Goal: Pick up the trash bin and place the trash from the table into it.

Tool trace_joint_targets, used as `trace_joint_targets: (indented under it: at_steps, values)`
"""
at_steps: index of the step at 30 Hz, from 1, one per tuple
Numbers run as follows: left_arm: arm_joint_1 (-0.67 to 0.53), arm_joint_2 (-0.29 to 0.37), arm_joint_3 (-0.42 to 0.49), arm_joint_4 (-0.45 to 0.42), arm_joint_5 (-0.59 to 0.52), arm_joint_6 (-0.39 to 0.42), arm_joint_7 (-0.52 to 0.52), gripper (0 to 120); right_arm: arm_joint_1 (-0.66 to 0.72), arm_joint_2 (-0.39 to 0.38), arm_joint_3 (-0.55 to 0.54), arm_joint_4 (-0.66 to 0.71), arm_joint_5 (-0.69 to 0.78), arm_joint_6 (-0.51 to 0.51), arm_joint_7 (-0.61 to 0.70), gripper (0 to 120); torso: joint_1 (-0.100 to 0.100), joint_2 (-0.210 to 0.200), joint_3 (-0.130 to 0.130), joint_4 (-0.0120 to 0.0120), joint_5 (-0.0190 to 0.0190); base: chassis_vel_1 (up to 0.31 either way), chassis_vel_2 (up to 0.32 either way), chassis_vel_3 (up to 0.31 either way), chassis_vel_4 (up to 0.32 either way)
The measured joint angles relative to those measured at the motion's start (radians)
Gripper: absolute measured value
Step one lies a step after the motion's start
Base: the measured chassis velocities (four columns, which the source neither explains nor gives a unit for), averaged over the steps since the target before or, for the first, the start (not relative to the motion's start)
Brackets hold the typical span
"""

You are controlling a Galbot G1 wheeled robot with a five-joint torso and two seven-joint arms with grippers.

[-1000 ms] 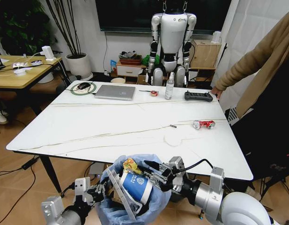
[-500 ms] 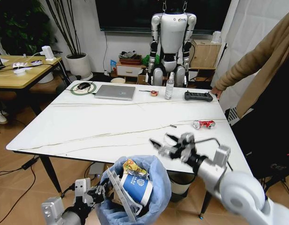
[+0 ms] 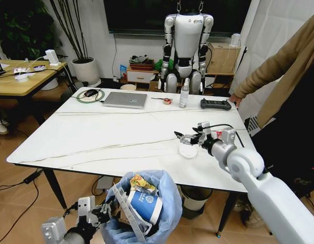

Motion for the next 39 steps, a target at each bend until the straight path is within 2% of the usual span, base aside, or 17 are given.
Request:
trace_joint_targets:
  at_steps: [7, 17, 34, 36, 39]
  values:
    - [0.003, -0.007, -0.003, 0.000, 0.004, -0.001, 0.000, 0, 0.114, 0.074, -0.020, -0.184, -0.082, 0.002, -0.063, 100, 0.000, 0.000, 0.000, 0.0002, -0.0001, 0.000, 0.000, 0.000, 0.000]
    - [-0.003, -0.013, -0.005, 0.000, 0.004, -0.002, -0.002, 0, 0.147, 0.096, -0.070, -0.320, -0.236, 0.005, -0.130, 100, 0.000, 0.000, 0.000, 0.0000, 0.0001, 0.000, 0.000, 0.000, 0.000]
    - [-0.013, -0.015, -0.002, 0.001, 0.001, -0.002, -0.003, 0, 0.165, 0.088, -0.081, -0.401, -0.303, 0.018, -0.162, 99, 0.000, 0.000, 0.000, 0.0000, 0.0000, 0.000, 0.000, 0.000, 0.000]
    - [-0.014, -0.015, -0.001, 0.001, 0.000, -0.002, -0.004, 0, 0.162, 0.084, -0.082, -0.403, -0.308, 0.021, -0.165, 96, 0.000, 0.000, 0.000, -0.0001, 0.0000, 0.000, 0.000, 0.000, 0.000]
    - [-0.015, -0.016, 0.000, 0.001, 0.000, -0.002, -0.004, 0, 0.160, 0.077, -0.083, -0.405, -0.311, 0.021, -0.169, 84, 0.000, 0.000, 0.000, 0.0001, 0.0000, 0.000, 0.000, 0.000, 0.000]
